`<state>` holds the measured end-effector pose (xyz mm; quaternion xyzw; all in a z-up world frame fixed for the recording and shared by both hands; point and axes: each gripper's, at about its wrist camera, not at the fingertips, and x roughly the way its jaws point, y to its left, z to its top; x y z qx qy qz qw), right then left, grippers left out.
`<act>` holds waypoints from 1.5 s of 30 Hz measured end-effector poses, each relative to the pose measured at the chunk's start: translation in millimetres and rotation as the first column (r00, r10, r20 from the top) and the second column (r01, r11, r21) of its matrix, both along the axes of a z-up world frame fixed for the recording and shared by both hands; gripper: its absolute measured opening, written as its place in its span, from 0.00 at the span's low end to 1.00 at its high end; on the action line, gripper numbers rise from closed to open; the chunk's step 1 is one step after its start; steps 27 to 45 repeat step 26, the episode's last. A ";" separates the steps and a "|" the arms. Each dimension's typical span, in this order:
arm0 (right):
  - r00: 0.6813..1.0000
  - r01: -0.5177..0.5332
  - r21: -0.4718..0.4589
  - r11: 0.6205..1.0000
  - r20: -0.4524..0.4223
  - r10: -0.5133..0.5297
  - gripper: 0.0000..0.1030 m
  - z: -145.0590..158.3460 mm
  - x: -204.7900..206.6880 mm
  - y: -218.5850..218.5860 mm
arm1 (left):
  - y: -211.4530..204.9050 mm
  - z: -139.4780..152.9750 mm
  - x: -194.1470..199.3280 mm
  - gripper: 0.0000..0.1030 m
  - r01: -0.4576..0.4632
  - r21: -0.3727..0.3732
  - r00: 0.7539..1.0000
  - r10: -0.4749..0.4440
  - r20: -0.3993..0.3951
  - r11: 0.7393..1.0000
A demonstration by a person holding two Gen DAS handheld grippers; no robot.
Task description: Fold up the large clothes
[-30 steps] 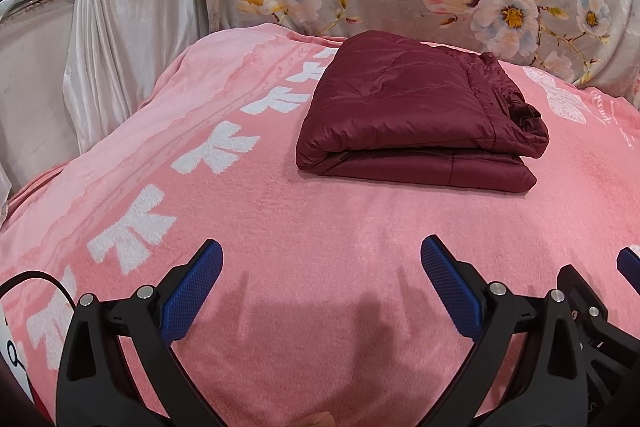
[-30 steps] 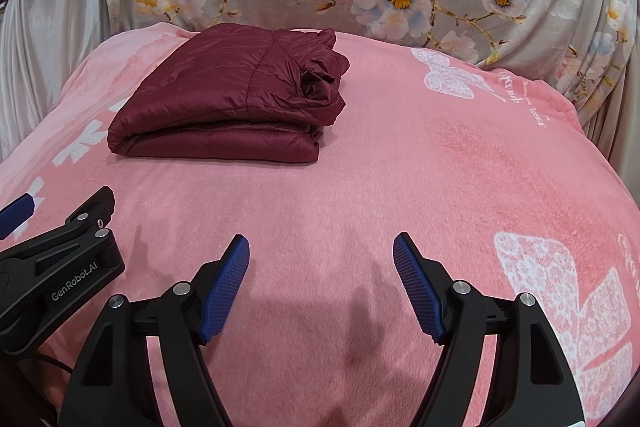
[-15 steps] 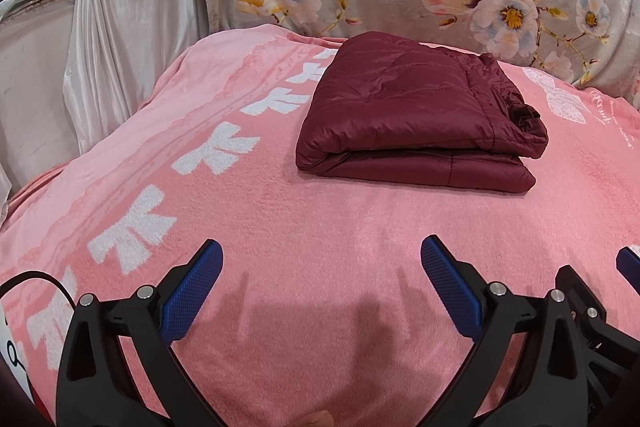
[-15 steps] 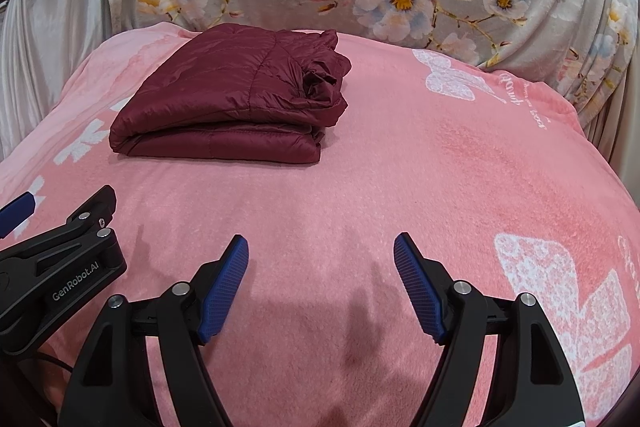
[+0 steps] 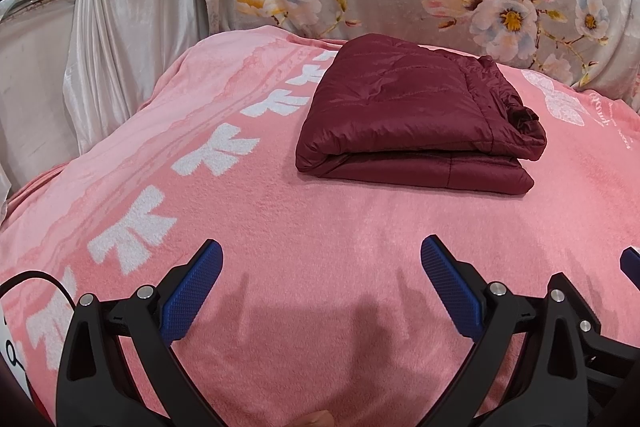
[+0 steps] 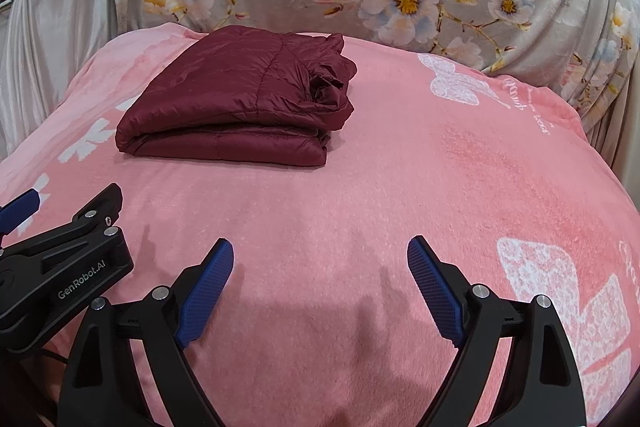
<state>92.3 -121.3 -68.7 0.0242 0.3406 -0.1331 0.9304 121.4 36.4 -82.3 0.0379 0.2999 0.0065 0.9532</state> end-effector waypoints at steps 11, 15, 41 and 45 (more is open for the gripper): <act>1.000 0.001 -0.007 1.000 0.005 -0.001 0.84 -0.1 -0.3 5.8 | -0.1 1.7 0.3 0.94 -0.003 0.002 1.000 0.003 0.001 1.000; 1.000 0.001 -0.009 1.000 0.005 -0.001 0.84 0.2 0.7 4.3 | 0.4 1.5 0.4 0.94 -0.003 0.001 1.000 0.003 0.001 1.000; 1.000 0.001 -0.008 1.000 0.005 -0.001 0.84 -0.5 0.3 5.5 | -0.8 5.9 1.8 0.94 -0.010 0.006 1.000 0.010 0.005 1.000; 1.000 0.001 -0.008 1.000 0.005 -0.001 0.84 -0.5 0.3 5.5 | -0.8 5.9 1.8 0.94 -0.010 0.006 1.000 0.010 0.005 1.000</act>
